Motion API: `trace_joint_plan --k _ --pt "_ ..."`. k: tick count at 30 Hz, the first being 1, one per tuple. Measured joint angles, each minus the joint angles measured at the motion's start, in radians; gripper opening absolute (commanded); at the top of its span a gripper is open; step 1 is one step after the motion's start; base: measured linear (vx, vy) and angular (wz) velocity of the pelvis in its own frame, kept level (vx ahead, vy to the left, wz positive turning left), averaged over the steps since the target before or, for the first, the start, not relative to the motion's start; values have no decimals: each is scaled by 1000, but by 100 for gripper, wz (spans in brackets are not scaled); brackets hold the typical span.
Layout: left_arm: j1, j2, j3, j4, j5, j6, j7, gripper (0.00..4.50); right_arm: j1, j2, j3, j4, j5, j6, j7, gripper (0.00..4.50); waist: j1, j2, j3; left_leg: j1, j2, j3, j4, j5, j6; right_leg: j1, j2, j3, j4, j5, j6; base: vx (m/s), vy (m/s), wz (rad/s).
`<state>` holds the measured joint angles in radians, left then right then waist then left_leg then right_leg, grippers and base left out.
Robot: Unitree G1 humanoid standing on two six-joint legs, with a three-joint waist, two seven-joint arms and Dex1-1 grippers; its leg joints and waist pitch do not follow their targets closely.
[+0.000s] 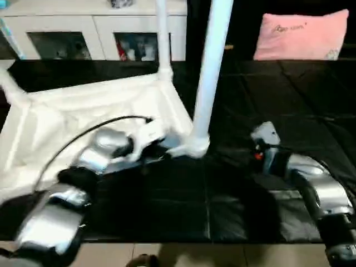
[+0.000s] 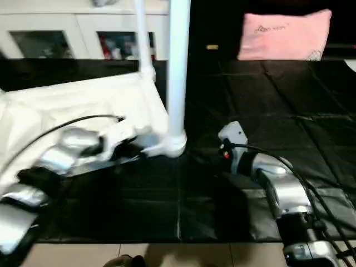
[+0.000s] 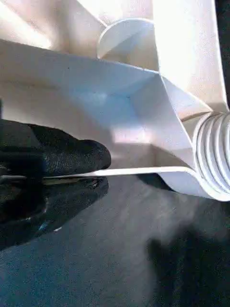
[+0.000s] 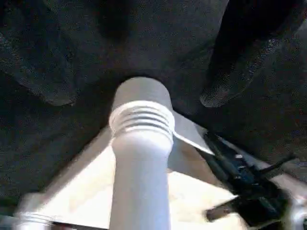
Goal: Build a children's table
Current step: Rotate leg to tighten
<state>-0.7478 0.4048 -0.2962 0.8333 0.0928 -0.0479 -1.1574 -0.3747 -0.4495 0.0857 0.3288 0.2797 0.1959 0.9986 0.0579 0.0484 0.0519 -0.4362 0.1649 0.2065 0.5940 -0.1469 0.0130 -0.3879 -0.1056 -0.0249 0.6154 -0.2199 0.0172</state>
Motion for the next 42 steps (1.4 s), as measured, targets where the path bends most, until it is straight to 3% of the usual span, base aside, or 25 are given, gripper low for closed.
trace_joint_plan --k 4,12,18,25,33,34,42 --pt "35 66 -6 -51 -17 -14 -87 0 -20 -4 51 3 -3 -1 90 443 4 -8 1 1 1 2 0 0 -1 0 -1 0 2 0 -1 0 0 0" --pt "97 148 -3 -179 -32 3 -167 0 -110 84 134 93 -41 -37 154 443 7 -45 1 -1 4 7 0 1 -3 -9 -1 2 10 0 -1 0 0 0" --pt "126 159 -4 -233 -50 27 -193 0 -152 118 166 164 -64 -76 166 443 22 -46 1 1 4 16 1 1 -3 -12 -2 9 12 0 -1 0 0 0" --pt "150 158 -13 -287 -59 51 -217 0 -187 130 179 232 -83 -106 190 443 33 -46 1 1 5 18 1 1 -3 -12 -2 9 13 0 -1 0 0 0" --pt "151 162 -24 -303 -59 63 -228 0 -216 133 179 274 -78 -119 264 387 33 -46 1 1 5 18 3 1 -3 -12 -2 9 15 0 -1 0 0 0" --pt "151 162 -24 -303 -58 63 -228 0 -216 133 179 275 -78 -119 276 363 33 -46 1 1 5 18 3 1 -3 -12 -2 9 15 0 -1 0 0 0" --pt "149 159 -31 -303 -58 64 -239 0 -230 128 174 306 -77 -120 299 317 36 -46 0 1 5 18 4 1 -3 -11 -2 9 16 0 -1 0 0 0"
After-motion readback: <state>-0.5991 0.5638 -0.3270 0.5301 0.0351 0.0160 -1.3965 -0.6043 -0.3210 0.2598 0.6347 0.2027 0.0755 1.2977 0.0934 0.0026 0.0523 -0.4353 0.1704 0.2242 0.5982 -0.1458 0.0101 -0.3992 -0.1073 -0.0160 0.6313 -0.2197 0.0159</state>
